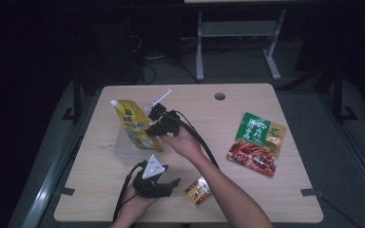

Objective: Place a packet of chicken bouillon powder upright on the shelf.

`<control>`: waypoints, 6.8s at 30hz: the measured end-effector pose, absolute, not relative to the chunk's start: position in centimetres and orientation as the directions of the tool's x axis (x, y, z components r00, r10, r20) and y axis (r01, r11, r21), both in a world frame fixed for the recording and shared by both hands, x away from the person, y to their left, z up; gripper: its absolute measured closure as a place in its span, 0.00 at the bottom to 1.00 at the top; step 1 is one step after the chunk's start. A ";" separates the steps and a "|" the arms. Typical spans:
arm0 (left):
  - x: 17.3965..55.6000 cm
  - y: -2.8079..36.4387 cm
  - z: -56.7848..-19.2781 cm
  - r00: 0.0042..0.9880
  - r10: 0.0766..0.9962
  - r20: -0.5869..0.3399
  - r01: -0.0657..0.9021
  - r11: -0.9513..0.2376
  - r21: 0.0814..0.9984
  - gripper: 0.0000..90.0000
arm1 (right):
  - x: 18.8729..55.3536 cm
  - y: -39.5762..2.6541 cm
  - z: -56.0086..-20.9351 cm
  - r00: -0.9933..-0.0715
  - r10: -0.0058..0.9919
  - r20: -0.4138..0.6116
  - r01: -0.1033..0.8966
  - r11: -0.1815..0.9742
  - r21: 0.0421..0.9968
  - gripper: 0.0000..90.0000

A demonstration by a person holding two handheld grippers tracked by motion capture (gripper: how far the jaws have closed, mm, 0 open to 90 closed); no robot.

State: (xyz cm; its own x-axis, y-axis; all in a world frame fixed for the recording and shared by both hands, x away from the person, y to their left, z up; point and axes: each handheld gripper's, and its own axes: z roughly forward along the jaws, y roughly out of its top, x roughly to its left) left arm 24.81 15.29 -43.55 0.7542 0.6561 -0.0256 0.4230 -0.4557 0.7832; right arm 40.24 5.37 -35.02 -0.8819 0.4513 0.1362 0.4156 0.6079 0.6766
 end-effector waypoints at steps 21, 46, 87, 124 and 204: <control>24.9 15.3 -43.5 0.751 0.660 -0.031 0.425 -0.446 0.788 0.39 | 40.3 5.1 -35.7 -0.874 0.469 0.129 0.428 0.615 0.662 0.91; 25.0 15.5 -43.3 0.741 0.671 -0.034 0.426 -0.430 0.796 0.39 | 39.9 5.1 -35.7 -0.814 0.541 0.213 0.533 0.548 0.644 0.97; 24.6 16.2 -42.7 0.725 0.687 -0.061 0.438 -0.391 0.810 0.39 | 38.7 5.0 -37.6 -0.822 0.539 0.185 0.513 0.558 0.652 0.88; 28.1 29.8 -38.1 0.452 0.891 -0.027 0.551 -0.256 0.794 0.55 | 39.2 5.0 -37.4 -0.793 0.574 0.204 0.551 0.534 0.641 0.98; 25.6 20.8 -36.4 0.677 0.736 0.006 0.435 -0.406 0.804 0.44 | 35.5 -9.1 -37.4 -0.781 0.568 0.260 0.536 0.396 0.746 0.48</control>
State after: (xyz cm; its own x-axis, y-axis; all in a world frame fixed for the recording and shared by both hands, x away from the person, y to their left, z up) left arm 25.60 20.77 -36.45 0.6765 0.7364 0.0062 0.4349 -0.4063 0.8036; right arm 35.48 -9.12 -37.43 -0.7812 0.5677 0.2597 0.5358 0.3961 0.7457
